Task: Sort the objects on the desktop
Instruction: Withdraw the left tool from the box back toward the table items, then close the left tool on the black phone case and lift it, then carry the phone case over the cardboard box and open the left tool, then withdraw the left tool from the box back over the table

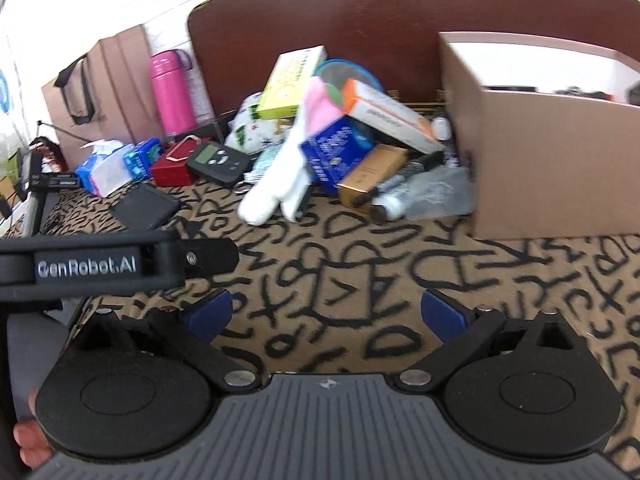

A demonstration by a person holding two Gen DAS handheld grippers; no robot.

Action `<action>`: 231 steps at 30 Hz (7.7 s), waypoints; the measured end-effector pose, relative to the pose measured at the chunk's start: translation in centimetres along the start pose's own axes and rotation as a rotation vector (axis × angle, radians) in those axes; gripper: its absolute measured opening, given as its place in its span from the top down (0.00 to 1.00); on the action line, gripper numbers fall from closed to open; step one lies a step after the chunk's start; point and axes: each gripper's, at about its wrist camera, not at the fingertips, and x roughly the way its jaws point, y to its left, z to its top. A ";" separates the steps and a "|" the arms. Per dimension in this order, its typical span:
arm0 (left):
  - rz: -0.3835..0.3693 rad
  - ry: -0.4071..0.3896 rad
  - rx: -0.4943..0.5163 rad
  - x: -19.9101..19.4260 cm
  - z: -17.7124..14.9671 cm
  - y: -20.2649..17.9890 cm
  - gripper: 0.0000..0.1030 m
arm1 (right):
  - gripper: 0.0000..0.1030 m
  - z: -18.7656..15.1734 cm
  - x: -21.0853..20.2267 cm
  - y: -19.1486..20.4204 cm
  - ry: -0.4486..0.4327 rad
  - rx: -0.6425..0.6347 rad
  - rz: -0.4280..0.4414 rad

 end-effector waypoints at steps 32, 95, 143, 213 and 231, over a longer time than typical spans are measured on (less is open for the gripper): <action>0.217 0.005 -0.302 5.2 6.3 17.2 0.34 | 0.54 8.2 15.3 13.2 0.030 -0.260 0.249; -0.212 0.208 0.263 0.9 -4.8 -10.4 0.88 | 0.95 -4.0 -6.5 -7.3 -0.019 0.127 -0.062; -0.501 0.151 0.252 18.2 14.1 -35.0 0.57 | 0.93 17.0 -3.8 -30.3 -0.202 0.119 -0.350; -0.133 -0.027 0.166 -1.8 -1.9 -10.4 0.00 | 0.00 -0.4 -7.6 -3.5 -0.158 -0.063 -0.167; -0.079 -0.033 0.058 2.9 3.4 -2.3 0.07 | 0.05 2.1 0.0 -1.8 -0.134 -0.066 -0.103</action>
